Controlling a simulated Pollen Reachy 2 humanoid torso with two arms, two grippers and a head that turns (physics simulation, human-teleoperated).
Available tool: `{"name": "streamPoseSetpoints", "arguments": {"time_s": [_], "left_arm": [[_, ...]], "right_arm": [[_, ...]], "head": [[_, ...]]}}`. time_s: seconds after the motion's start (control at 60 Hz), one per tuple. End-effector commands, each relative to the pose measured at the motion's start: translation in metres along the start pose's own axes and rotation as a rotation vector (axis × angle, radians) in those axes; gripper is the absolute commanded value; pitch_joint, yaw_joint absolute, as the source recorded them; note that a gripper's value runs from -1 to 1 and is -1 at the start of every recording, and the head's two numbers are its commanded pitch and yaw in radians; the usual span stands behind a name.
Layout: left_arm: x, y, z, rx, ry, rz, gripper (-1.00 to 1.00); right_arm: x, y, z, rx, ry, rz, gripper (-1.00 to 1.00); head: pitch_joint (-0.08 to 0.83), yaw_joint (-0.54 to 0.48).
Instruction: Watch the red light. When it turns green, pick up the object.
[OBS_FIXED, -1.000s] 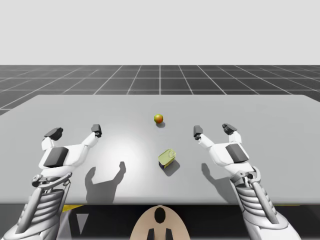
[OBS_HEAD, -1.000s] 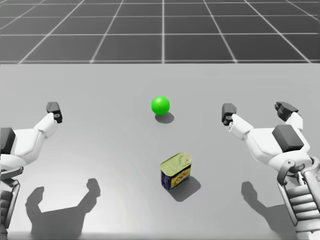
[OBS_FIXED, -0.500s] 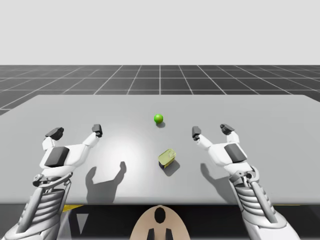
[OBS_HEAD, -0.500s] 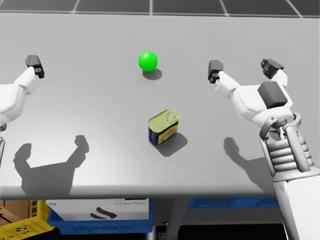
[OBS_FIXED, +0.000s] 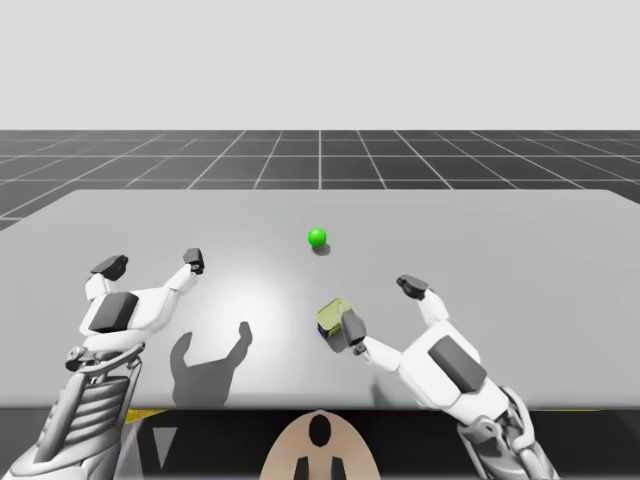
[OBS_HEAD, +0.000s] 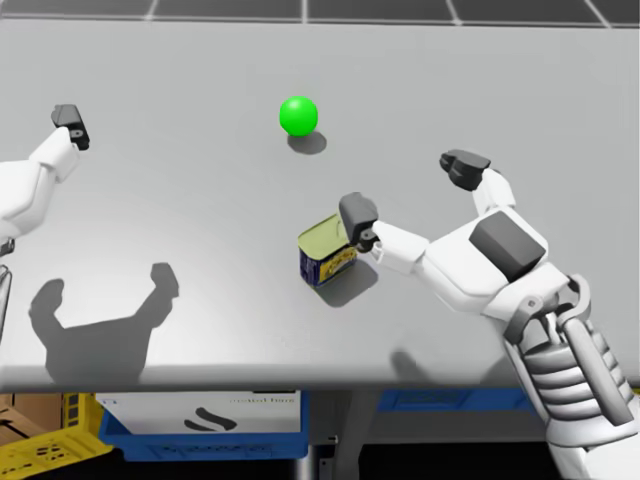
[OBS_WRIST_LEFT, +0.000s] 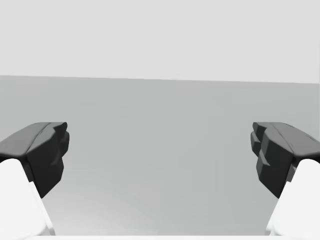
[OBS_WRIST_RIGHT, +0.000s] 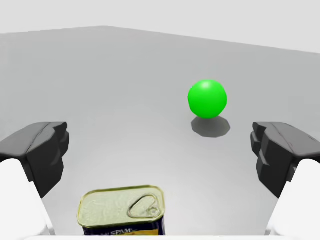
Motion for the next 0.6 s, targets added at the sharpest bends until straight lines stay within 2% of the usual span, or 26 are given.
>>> {"name": "streamPoseSetpoints", "arguments": {"time_s": [0.017, 0.083, 0.233, 0.317, 0.367, 0.6], "left_arm": [[-0.002, -0.001, 0.0, -0.002, 0.007, 0.008, -1.0], [-0.002, -0.001, 0.0, -0.003, 0.007, 0.008, -1.0], [-0.002, 0.0, -0.001, -0.004, 0.009, 0.005, -1.0], [-0.003, 0.0, -0.001, -0.004, 0.01, 0.003, -1.0], [-0.003, 0.0, -0.001, -0.004, 0.01, 0.003, -1.0], [-0.003, -0.001, -0.001, -0.004, 0.009, 0.001, -1.0]], "right_arm": [[-0.019, 0.028, 0.014, 0.13, 0.072, -0.03, -1.0], [-0.03, 0.033, 0.014, 0.161, 0.099, -0.049, -1.0], [-0.054, 0.04, 0.006, 0.17, 0.129, -0.025, -1.0], [-0.065, 0.043, -0.002, 0.155, 0.146, -0.019, -1.0], [-0.069, 0.045, -0.006, 0.151, 0.159, -0.029, -1.0], [-0.086, 0.041, -0.029, 0.071, 0.2, 0.004, -1.0]], "head": [[0.735, -0.03], [0.737, -0.03], [0.741, -0.03], [0.741, -0.04], [0.743, -0.04], [0.748, -0.05]]}}
